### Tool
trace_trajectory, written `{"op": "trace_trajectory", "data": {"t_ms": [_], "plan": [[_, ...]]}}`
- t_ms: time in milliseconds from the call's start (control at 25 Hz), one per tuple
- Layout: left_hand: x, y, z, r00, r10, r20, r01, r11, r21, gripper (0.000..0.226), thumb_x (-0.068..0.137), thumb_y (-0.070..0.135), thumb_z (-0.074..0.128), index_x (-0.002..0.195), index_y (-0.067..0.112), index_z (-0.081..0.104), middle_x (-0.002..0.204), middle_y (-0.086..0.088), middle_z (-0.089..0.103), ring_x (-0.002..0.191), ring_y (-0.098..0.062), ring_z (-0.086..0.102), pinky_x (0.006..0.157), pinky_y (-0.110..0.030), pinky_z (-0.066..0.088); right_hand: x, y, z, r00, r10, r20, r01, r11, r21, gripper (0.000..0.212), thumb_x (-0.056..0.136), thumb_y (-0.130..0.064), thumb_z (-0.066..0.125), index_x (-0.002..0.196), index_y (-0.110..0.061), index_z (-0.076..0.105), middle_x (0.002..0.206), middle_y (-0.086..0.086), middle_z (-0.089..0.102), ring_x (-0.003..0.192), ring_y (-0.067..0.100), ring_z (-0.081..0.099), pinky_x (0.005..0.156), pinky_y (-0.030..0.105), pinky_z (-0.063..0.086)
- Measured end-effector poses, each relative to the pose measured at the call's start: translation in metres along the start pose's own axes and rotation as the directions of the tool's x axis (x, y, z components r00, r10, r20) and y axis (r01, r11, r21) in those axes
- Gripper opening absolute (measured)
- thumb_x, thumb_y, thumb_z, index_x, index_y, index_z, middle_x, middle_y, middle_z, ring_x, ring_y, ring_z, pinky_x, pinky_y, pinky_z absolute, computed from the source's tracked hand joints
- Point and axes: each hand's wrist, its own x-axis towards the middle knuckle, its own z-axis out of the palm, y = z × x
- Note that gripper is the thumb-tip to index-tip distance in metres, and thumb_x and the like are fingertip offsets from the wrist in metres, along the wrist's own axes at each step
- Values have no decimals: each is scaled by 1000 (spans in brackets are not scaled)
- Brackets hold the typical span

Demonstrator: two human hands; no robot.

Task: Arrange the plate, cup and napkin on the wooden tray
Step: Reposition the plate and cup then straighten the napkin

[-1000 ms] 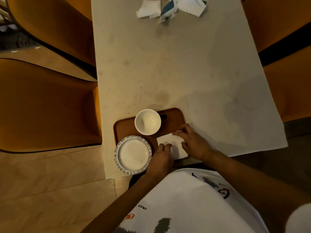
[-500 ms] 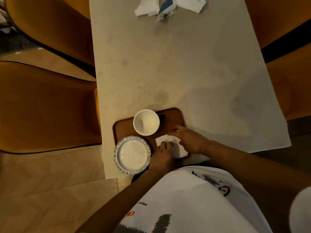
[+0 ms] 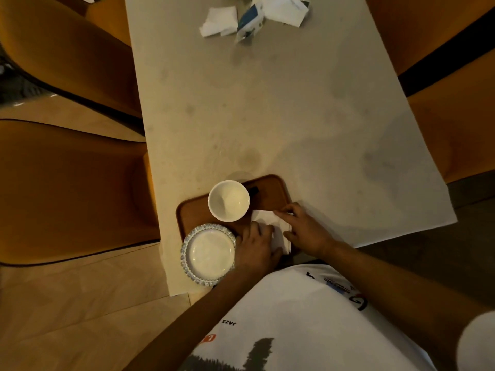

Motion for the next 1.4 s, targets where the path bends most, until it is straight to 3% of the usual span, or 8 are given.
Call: {"op": "trace_trajectory", "data": {"t_ms": [160, 440, 720, 920, 1160, 1280, 1400], "plan": [[-1, 0, 1, 999, 31, -36, -28, 996, 80, 62, 84, 47, 63, 136, 20, 41, 139, -15, 43, 123, -36, 46, 98, -45, 44, -6, 3, 6, 999, 12, -32, -12, 1000, -7, 64, 91, -22, 64, 148, -20, 36, 143, 7, 35, 110, 24, 56, 97, 32, 49], [-4, -1, 0, 997, 65, -44, -59, 991, 121, 61, 87, 46, 61, 139, 23, 38, 147, -14, 40, 129, -36, 42, 104, -47, 40, -15, -3, 12, 996, 59, -74, -61, 998, -30, 65, 93, -33, 61, 149, -14, 34, 146, 11, 31, 120, 24, 51, 97, 28, 47], [-4, -3, -4, 996, 83, -28, -79, 989, 127, 65, 90, 52, 56, 144, 26, 33, 153, -11, 32, 136, -34, 35, 109, -46, 35, -21, -5, 18, 987, 106, -119, -120, 985, -124, 69, 93, -41, 58, 150, -15, 31, 140, 11, 32, 117, 22, 50, 98, 27, 47], [-5, -5, -2, 994, 96, -61, -86, 986, 144, 65, 83, 53, 62, 139, 24, 42, 147, -13, 41, 128, -35, 45, 102, -46, 42, -23, -4, 19, 987, 119, -109, -136, 977, -162, 68, 94, -45, 54, 151, -19, 29, 142, 11, 34, 114, 23, 55, 94, 31, 52], [-6, -6, -5, 989, 120, -88, -105, 982, 156, 65, 82, 49, 65, 137, 23, 44, 146, -16, 43, 128, -37, 45, 102, -48, 41, -21, -5, 14, 977, 159, -141, -174, 980, -97, 45, 101, -28, 44, 144, -18, 43, 135, 12, 45, 106, 28, 60, 91, 38, 52], [-6, -7, -4, 990, 114, -83, -100, 983, 151, 65, 81, 49, 65, 138, 23, 43, 147, -16, 41, 130, -38, 43, 103, -49, 40, -16, -2, 11, 964, 194, -181, -181, 980, 86, 37, 98, -17, 52, 135, -17, 56, 125, 8, 54, 106, 25, 59, 92, 28, 46], [-6, -8, -1, 994, 96, -61, -86, 986, 146, 68, 82, 51, 65, 140, 25, 41, 151, -15, 37, 134, -38, 39, 107, -50, 38, -12, 2, 3, 958, 209, -195, -168, 964, 209, 32, 93, -10, 60, 124, -17, 65, 112, 5, 60, 98, 18, 60, 91, 31, 50]]}}
